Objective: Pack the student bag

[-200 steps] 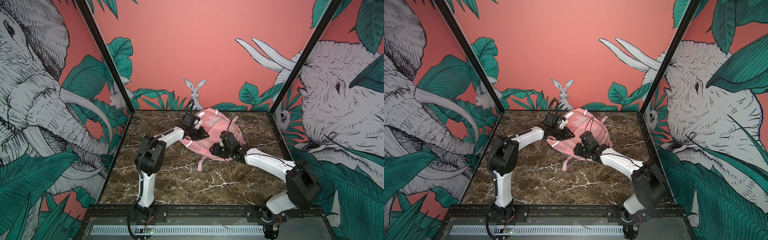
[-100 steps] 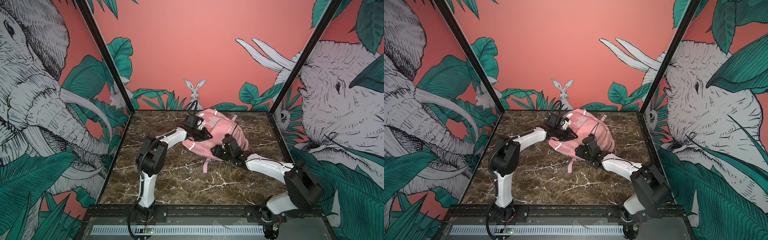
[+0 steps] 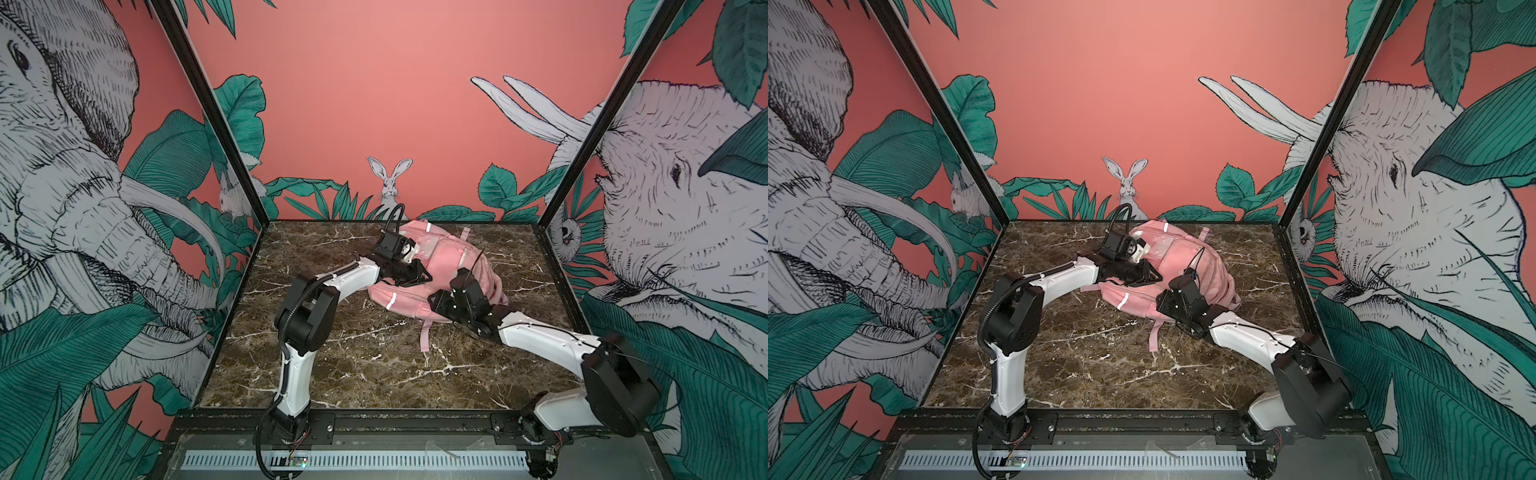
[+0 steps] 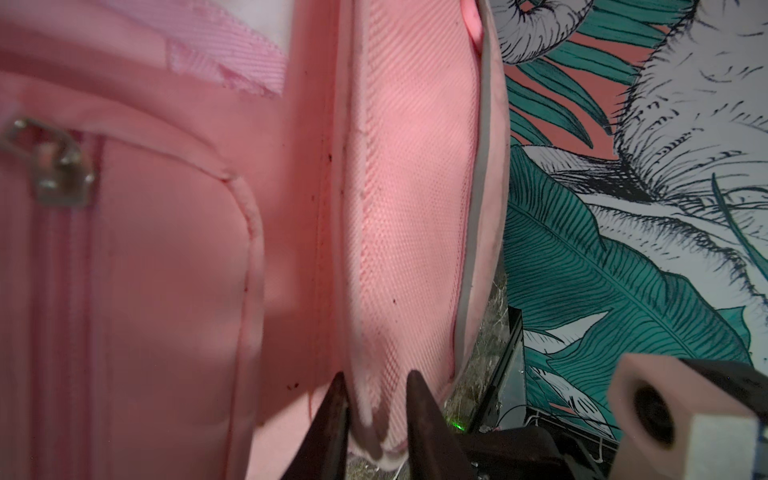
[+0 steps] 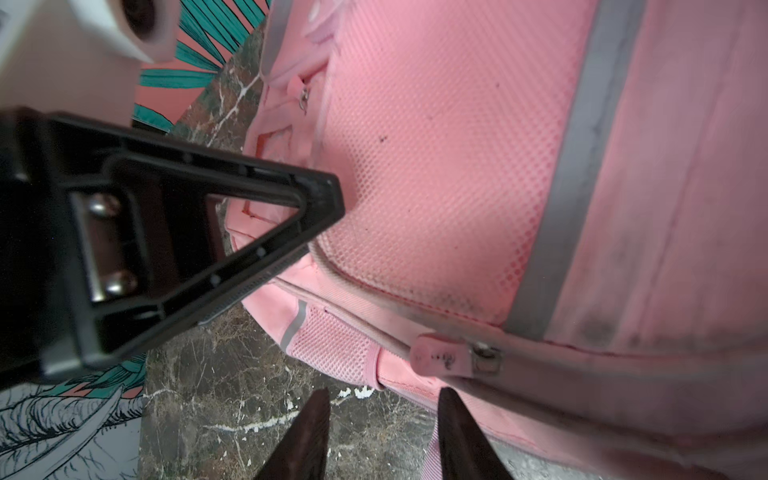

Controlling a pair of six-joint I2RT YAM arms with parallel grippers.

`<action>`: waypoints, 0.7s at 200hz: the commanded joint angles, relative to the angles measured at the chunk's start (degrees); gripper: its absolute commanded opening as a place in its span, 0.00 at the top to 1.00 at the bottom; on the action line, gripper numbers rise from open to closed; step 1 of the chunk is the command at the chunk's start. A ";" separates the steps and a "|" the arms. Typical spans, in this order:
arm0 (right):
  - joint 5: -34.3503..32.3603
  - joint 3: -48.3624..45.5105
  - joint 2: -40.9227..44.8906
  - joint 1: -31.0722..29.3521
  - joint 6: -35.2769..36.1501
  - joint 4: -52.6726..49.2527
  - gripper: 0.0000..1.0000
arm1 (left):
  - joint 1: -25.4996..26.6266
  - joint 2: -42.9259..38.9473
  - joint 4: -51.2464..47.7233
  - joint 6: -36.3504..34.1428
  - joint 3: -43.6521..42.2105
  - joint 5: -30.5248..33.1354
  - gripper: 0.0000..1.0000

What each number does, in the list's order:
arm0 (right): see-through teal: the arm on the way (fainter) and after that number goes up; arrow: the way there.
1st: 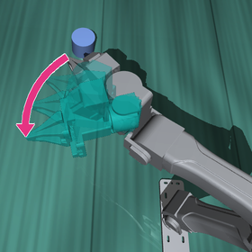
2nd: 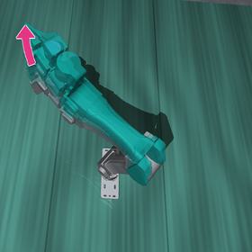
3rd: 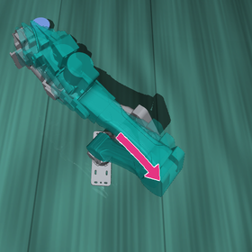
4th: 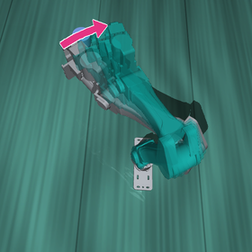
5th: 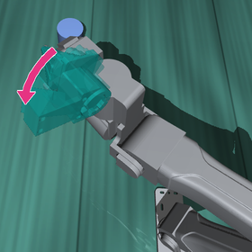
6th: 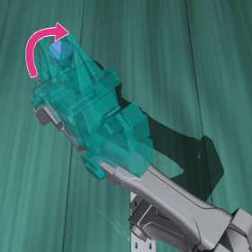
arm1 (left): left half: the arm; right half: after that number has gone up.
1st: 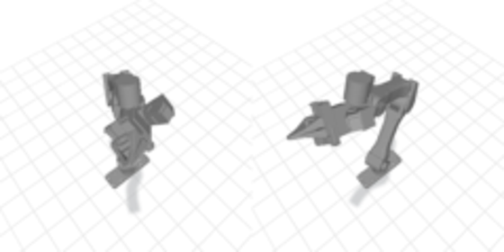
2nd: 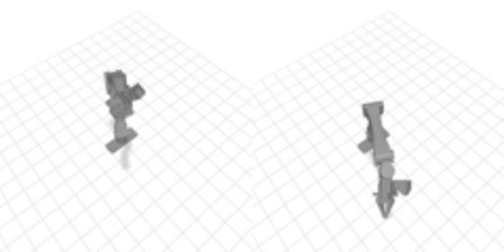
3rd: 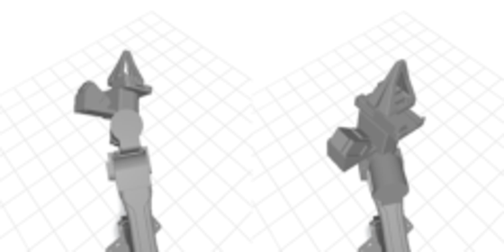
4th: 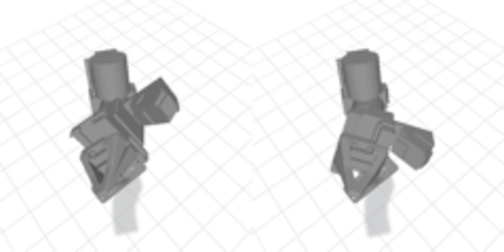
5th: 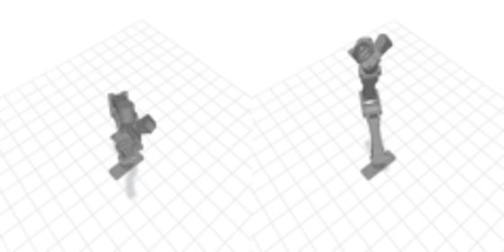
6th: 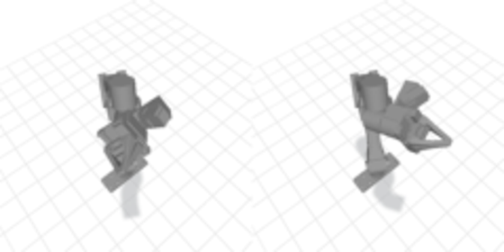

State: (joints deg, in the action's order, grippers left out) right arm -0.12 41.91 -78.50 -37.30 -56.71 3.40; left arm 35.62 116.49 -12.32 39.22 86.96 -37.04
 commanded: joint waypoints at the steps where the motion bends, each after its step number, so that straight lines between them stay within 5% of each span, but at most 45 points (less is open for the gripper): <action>1: -4.45 -4.08 3.94 -0.21 -2.08 1.95 0.59 | 1.17 -0.98 1.07 -0.05 0.75 -2.65 0.74; 140: -5.75 -5.10 1.34 0.71 -4.55 8.81 0.63 | 1.31 -0.78 1.02 0.10 0.71 -2.52 0.73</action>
State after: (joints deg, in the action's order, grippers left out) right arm -5.63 35.62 -75.96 -37.34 -59.88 8.69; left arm 36.18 116.49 -12.29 39.24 86.96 -37.50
